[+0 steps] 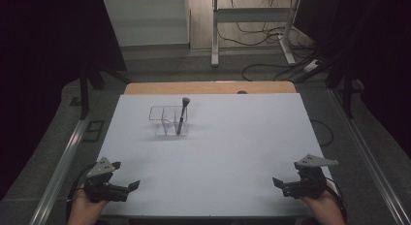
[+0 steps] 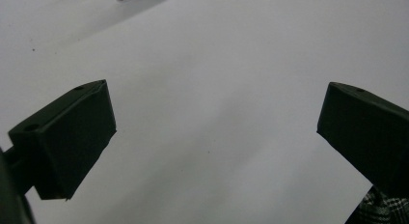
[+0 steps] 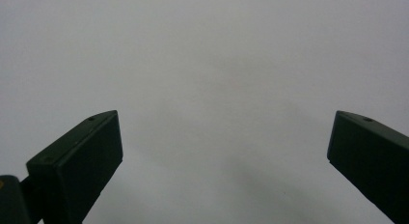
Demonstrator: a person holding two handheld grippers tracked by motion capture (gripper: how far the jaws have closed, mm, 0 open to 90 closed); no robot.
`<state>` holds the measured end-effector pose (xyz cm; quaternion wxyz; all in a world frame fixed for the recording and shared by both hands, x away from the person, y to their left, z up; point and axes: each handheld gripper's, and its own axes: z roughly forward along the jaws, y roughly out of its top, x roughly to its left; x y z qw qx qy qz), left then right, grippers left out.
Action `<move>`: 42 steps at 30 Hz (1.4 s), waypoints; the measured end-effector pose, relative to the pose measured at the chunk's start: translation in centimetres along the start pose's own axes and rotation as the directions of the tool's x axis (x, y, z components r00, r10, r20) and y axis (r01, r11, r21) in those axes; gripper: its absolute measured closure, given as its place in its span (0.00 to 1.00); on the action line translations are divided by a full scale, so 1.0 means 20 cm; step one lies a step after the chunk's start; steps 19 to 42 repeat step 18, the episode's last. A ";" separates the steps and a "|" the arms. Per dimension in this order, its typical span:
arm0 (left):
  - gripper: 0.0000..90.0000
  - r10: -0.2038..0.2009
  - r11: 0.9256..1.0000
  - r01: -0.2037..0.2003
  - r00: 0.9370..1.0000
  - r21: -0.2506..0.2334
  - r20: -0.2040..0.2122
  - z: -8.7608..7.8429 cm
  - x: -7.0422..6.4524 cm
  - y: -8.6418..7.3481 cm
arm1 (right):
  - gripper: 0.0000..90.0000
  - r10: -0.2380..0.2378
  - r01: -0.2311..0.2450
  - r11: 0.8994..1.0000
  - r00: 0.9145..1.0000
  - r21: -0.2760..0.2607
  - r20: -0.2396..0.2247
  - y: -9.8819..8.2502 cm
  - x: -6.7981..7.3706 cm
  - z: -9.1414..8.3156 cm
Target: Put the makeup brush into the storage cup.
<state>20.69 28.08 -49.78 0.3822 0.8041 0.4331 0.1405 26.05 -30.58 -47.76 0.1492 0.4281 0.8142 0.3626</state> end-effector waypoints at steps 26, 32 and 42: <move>0.00 -0.010 1.000 0.010 1.000 0.005 -0.009 -0.03 0.00 -0.04 | 0.00 -0.004 0.004 1.000 1.000 0.008 0.001 0.00 0.00 0.01; 0.00 -0.010 1.000 0.010 1.000 0.005 -0.009 -0.03 0.00 -0.04 | 0.00 -0.004 0.004 1.000 1.000 0.008 0.001 0.00 0.00 0.01; 0.00 -0.010 1.000 0.010 1.000 0.005 -0.009 -0.03 0.00 -0.04 | 0.00 -0.004 0.004 1.000 1.000 0.008 0.001 0.00 0.00 0.01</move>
